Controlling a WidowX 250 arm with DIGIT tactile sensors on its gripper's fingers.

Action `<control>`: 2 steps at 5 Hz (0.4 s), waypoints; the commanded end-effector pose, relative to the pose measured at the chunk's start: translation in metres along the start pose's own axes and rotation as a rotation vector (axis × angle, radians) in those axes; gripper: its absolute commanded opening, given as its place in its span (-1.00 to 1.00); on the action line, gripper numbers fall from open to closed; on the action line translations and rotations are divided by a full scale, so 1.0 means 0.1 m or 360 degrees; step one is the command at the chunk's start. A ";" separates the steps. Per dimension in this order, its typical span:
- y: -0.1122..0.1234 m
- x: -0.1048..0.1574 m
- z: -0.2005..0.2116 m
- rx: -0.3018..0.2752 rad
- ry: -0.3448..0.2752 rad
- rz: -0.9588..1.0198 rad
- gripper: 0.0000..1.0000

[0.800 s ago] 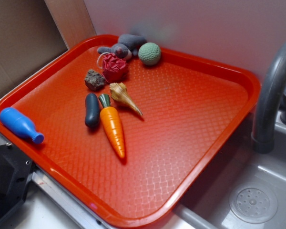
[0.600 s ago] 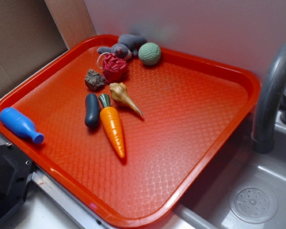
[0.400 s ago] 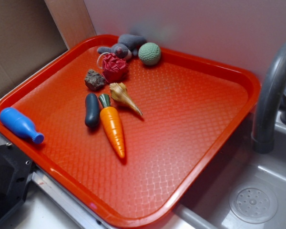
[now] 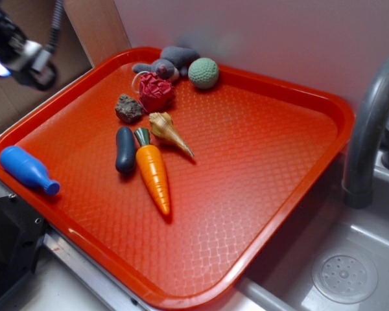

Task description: Grab the plastic pickle.

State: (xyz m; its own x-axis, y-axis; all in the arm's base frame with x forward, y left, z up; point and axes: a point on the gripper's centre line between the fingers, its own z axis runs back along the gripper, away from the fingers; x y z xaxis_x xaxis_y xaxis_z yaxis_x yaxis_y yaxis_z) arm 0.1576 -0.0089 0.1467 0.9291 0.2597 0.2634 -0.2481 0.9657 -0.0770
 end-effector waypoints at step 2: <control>-0.21 -0.11 -0.69 0.0171 0.0223 -0.0491 1.00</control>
State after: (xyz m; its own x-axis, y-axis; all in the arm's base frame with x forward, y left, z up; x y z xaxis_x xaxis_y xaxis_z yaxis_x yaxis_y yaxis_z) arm 0.1673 -0.0305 0.0737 0.9951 -0.0295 0.0940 0.0204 0.9952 0.0960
